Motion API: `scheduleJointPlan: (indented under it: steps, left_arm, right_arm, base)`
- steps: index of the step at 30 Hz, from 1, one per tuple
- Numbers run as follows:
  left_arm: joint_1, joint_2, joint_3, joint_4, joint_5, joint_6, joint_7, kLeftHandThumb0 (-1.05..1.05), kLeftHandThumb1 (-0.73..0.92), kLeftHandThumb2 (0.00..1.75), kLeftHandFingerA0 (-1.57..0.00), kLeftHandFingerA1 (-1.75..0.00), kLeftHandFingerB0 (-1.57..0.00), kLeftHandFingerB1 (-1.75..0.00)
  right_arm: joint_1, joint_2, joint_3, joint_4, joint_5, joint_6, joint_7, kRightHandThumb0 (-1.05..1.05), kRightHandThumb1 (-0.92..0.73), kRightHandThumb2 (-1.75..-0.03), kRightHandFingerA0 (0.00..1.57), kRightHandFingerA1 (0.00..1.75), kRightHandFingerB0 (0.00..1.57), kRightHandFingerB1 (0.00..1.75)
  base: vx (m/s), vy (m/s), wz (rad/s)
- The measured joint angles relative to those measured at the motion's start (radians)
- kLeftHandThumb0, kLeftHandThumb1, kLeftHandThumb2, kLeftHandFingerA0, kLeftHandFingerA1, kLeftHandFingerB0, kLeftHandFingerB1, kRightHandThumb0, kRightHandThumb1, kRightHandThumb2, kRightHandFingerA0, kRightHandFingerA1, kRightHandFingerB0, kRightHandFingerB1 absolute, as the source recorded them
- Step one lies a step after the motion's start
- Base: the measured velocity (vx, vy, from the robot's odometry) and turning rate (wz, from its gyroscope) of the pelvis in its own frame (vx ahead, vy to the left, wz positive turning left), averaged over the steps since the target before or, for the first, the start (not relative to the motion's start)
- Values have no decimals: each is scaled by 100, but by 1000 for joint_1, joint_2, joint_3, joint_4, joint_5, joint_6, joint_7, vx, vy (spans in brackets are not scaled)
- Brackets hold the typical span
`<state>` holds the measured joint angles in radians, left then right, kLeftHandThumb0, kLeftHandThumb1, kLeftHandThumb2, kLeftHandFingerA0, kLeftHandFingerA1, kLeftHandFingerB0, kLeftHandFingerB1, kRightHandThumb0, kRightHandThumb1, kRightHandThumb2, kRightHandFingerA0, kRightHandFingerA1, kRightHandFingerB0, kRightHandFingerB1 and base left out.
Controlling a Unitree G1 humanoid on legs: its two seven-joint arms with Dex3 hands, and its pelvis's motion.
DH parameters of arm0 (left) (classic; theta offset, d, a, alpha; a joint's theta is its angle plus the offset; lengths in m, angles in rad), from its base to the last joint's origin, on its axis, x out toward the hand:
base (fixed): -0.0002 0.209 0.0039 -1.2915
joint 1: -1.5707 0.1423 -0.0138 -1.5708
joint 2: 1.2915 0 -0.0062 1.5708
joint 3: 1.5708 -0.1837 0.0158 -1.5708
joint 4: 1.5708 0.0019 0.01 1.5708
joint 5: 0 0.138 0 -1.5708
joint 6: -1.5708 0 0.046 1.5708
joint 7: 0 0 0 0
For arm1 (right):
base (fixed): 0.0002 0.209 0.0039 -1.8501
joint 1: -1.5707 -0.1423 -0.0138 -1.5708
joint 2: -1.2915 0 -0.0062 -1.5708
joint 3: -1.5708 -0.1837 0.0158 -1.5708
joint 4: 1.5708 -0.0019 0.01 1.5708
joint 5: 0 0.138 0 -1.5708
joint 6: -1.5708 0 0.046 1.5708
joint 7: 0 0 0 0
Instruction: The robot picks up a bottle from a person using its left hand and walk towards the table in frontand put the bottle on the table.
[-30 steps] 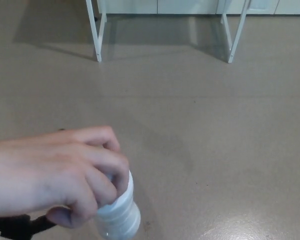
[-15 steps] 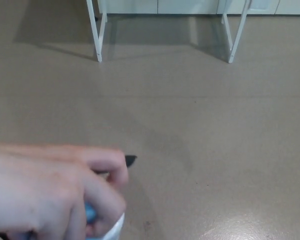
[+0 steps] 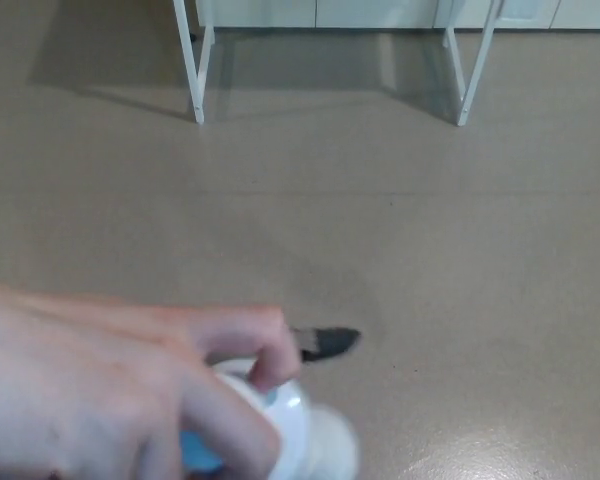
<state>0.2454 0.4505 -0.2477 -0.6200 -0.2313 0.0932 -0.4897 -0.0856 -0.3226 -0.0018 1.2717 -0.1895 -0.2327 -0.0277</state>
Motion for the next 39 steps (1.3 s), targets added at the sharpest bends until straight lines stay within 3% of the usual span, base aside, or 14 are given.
scheduleJointPlan:
  steps: [5, 6, 7, 10, 15, 21, 31, 39]
  left_arm:
    - [-1, -111, -81, 39, 81, 24, 78, -25, 80, 65, -114, -113, -78, -49]
    - [2, -128, -94, 53, 99, 27, 90, -26, 79, 69, -113, -118, -83, -71]
    - [5, -137, -99, 61, 110, 28, 98, -26, 80, 71, -106, -128, -76, -108]
    - [19, -156, -105, 76, 145, 28, 125, -27, 82, 68, -105, -132, -71, -115]
    - [46, -179, -101, 87, 185, 25, 157, -26, 77, 72, -99, -141, -74, -112]
    - [72, -213, -99, 90, 225, 16, 187, -28, 81, 67, -106, -134, -73, -111]
    - [68, -236, -71, 104, 238, 13, 202, -27, 82, 67, -105, -138, -73, -111]
    - [60, -247, -39, 114, 238, 13, 212, -26, 81, 66, -107, -137, -75, -108]
  right_arm:
    - [-2, -2, 11, 0, -2, 0, 2, -50, -75, -63, 62, 44, 49, 38]
    - [-4, -3, 14, 0, -3, 0, 3, -50, -75, -63, 61, 44, 50, 39]
    - [-4, -5, 15, 0, -3, 0, 3, -51, -75, -63, 61, 44, 50, 39]
    - [-4, -8, 21, 1, -4, 0, 6, -50, -75, -63, 61, 44, 51, 39]
    - [-2, -11, 29, 3, -4, -1, 11, -49, -75, -63, 63, 44, 52, 39]
    - [14, -17, 38, 8, -7, 0, 12, -49, -75, -63, 62, 44, 51, 39]
    - [19, -15, 50, 8, -9, -1, 25, -50, -75, -63, 64, 45, 52, 40]
    - [9, -14, 66, 6, -13, -5, 33, -52, -76, -63, 64, 45, 54, 40]
  base:
    - [0, 0, 0]
    - [0, 0, 0]
    - [0, 0, 0]
    - [0, 0, 0]
    - [84, -26, -3]
    - [166, -69, 9]
    - [129, 313, -16]
    - [235, -21, 8]
